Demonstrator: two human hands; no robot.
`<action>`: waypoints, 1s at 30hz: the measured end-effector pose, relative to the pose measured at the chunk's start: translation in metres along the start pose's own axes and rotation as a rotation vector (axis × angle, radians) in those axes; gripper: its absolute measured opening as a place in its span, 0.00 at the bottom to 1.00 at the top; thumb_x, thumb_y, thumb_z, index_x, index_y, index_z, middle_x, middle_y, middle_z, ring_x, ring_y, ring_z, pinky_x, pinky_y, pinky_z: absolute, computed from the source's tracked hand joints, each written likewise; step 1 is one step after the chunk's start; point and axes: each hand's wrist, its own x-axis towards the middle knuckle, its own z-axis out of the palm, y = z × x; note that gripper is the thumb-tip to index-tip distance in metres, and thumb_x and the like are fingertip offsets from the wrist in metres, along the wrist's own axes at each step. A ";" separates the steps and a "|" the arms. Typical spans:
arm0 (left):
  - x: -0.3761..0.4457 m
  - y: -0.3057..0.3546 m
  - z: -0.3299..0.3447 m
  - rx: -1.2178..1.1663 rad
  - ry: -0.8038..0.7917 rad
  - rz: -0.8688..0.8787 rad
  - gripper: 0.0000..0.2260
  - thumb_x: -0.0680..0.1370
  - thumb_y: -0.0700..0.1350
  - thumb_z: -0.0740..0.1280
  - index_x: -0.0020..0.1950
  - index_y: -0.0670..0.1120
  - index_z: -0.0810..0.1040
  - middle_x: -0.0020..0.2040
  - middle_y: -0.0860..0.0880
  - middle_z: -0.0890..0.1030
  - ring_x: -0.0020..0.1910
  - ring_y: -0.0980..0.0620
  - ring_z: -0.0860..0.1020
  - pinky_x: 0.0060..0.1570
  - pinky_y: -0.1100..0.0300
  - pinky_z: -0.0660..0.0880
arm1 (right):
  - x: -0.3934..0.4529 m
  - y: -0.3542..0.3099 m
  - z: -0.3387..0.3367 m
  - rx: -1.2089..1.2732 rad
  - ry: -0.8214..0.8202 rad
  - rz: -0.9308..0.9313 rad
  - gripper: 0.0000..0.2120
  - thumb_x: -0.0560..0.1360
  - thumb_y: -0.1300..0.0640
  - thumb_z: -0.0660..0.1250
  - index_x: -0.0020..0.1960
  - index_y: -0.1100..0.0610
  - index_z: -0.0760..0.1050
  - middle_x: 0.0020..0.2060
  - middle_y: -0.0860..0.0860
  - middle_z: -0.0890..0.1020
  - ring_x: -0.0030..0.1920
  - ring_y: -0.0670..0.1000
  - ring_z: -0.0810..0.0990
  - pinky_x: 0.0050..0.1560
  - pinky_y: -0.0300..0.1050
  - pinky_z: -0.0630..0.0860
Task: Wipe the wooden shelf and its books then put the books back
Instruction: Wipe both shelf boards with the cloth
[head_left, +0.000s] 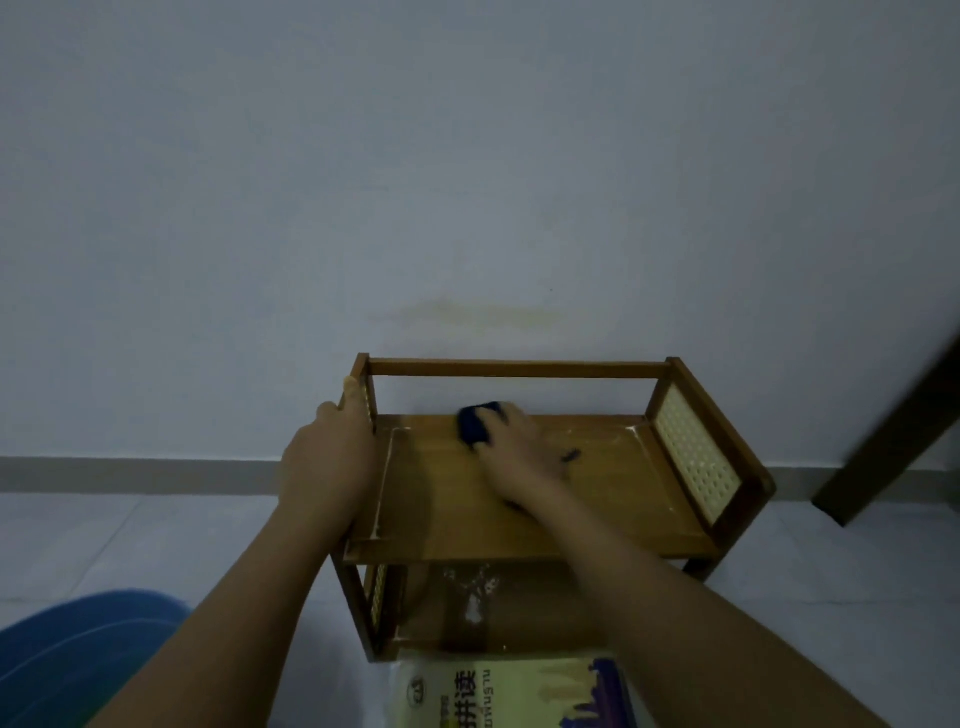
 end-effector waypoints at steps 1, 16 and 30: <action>0.000 0.000 0.000 -0.016 -0.007 -0.005 0.32 0.79 0.44 0.61 0.78 0.48 0.47 0.52 0.41 0.75 0.39 0.46 0.73 0.35 0.55 0.69 | -0.006 0.031 -0.010 0.005 0.044 0.088 0.23 0.80 0.49 0.56 0.74 0.45 0.58 0.76 0.50 0.58 0.72 0.57 0.63 0.65 0.58 0.69; -0.004 0.006 -0.001 -0.065 -0.020 -0.015 0.34 0.78 0.42 0.61 0.78 0.47 0.45 0.50 0.41 0.75 0.40 0.45 0.74 0.36 0.55 0.70 | -0.020 -0.090 0.022 0.042 -0.117 -0.093 0.25 0.77 0.49 0.64 0.72 0.47 0.61 0.73 0.53 0.61 0.71 0.60 0.60 0.70 0.59 0.61; 0.002 -0.003 -0.001 0.058 -0.006 0.046 0.31 0.79 0.39 0.59 0.78 0.45 0.48 0.42 0.46 0.72 0.32 0.51 0.71 0.28 0.61 0.67 | -0.124 0.088 -0.049 -0.119 -0.004 0.180 0.25 0.81 0.49 0.53 0.76 0.49 0.53 0.76 0.53 0.58 0.70 0.55 0.65 0.67 0.52 0.68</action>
